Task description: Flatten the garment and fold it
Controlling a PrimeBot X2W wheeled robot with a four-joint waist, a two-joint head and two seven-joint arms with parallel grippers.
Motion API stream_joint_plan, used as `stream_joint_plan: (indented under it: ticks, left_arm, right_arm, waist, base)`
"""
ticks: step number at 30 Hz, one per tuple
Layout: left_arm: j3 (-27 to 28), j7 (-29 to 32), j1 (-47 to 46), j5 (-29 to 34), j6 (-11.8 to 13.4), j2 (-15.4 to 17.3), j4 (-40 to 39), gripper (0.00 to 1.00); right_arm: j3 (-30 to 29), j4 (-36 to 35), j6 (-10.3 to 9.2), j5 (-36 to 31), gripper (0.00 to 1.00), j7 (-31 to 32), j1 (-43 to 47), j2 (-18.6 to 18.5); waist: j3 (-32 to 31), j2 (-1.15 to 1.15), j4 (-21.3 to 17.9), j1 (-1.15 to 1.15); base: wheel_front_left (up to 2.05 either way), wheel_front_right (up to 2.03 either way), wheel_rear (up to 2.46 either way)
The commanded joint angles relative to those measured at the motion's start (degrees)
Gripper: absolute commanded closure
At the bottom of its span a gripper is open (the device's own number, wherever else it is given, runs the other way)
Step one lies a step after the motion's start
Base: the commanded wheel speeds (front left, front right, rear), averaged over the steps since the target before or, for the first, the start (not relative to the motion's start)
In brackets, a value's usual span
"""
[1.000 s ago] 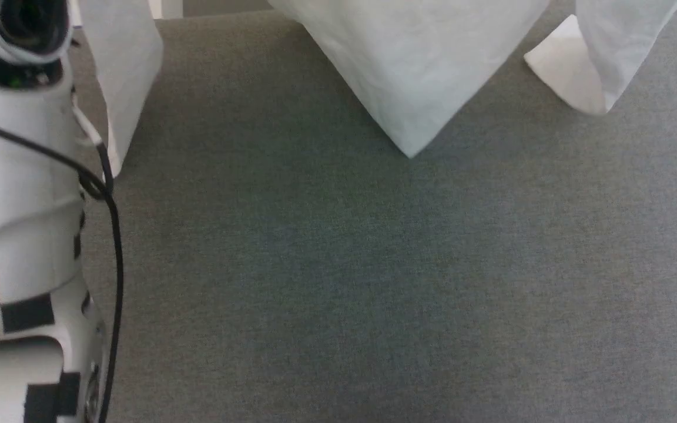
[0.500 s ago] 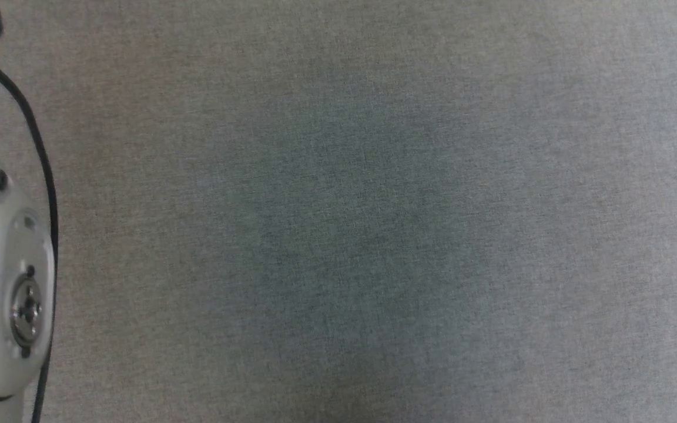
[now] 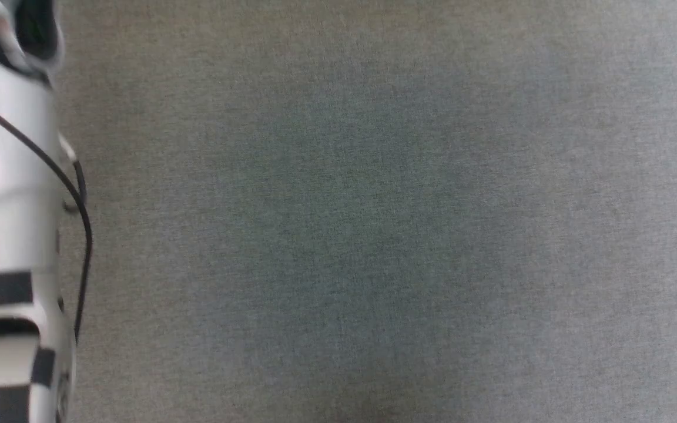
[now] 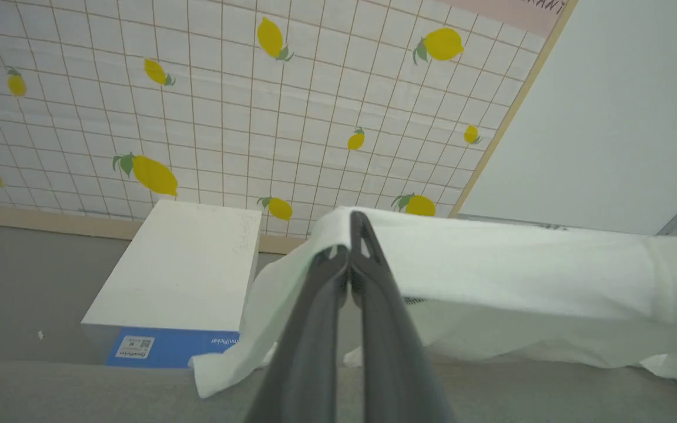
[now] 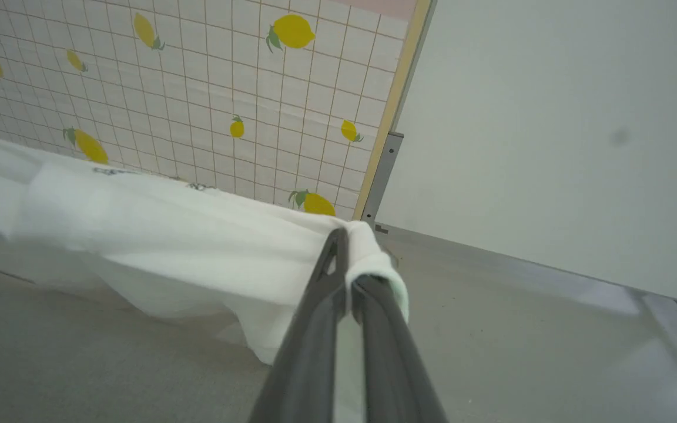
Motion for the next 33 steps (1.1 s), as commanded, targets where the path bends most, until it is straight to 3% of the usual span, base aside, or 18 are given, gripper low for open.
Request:
stream_joint_plan:
  ticks: [1, 7, 13, 19, 25, 33]
  left_arm:
    - [0.2, 1.0, 4.1, 0.3, -0.2, 2.0, 0.2, 1.0]
    - [-1.4, 6.6, 22.3, -1.8, -0.5, 1.6, -4.5, 1.0]
    - [-1.9, 13.1, 42.5, -4.9, 1.5, 1.2, -14.3, 1.0]
    - [-2.6, 18.3, 58.5, -7.1, 4.3, 0.7, -24.5, 1.0]
    - [-3.7, 21.6, 68.8, -7.3, 6.6, 1.3, -30.5, 1.0]
    - [-6.1, 26.3, 78.8, -8.5, 9.2, 0.3, -35.5, 1.0]
  right_arm:
    - [0.2, -0.4, -0.65, 2.3, 1.0, -0.2, 3.8, -1.7]
    - [4.4, -9.4, -0.65, 10.2, 1.0, 3.7, 20.8, -4.7]
    - [1.7, -23.1, -0.65, 13.1, 1.0, 10.2, 40.3, -6.8]
    - [-4.6, -33.6, -0.65, 11.6, 1.0, 16.5, 57.0, -4.2]
    - [-10.1, -41.6, -0.65, 9.1, 1.0, 22.2, 68.9, 0.0]
    - [-16.8, -46.5, -0.65, 5.8, 1.0, 29.2, 80.3, 7.9]
  waist:
    - [-2.6, 0.0, 0.6, -0.01]
    - [-9.0, 0.0, 1.3, -0.01]
    - [-14.7, 0.0, 2.4, -0.01]
    - [-18.2, 0.0, 3.8, -0.01]
    - [-21.1, 0.0, 5.0, -0.01]
    - [-23.2, 0.0, 5.8, -0.01]
  base:
    - [0.0, 0.0, 0.0]
    - [0.0, 0.0, 0.0]
    - [0.0, 0.0, 0.0]
    - [0.0, 0.0, 0.0]
    - [0.0, 0.0, 0.0]
    - [0.0, 0.0, 0.0]
